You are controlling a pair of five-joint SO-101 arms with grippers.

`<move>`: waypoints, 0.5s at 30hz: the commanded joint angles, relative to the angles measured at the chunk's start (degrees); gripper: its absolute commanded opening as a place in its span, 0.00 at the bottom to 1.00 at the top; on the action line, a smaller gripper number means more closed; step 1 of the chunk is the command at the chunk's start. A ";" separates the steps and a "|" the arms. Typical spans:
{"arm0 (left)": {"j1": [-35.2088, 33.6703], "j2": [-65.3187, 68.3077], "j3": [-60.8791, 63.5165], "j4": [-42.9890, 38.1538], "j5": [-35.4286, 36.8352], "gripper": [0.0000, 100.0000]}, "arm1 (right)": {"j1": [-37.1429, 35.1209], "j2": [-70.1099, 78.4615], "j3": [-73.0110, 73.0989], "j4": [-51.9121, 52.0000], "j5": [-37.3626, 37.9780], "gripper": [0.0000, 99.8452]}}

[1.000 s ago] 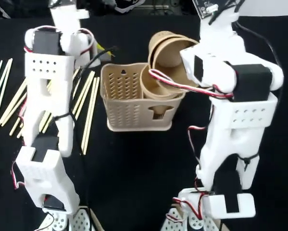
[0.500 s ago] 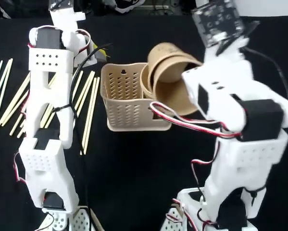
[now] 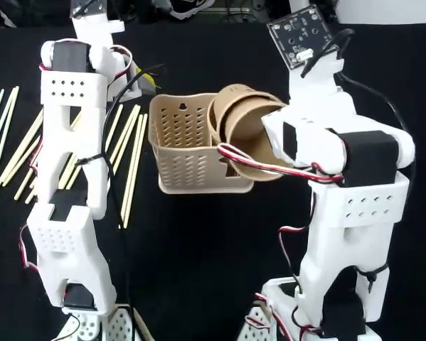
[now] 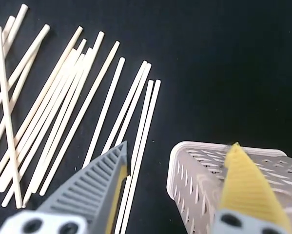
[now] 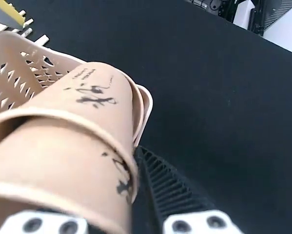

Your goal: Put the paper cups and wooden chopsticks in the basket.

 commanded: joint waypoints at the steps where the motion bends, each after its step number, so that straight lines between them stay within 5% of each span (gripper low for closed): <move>1: -0.75 -0.62 -0.66 0.26 -0.44 0.31 | 0.26 0.22 -0.66 1.76 1.76 0.19; 15: -1.10 -0.62 -0.31 1.49 -0.44 0.31 | -6.86 0.31 -3.38 -8.26 5.10 0.25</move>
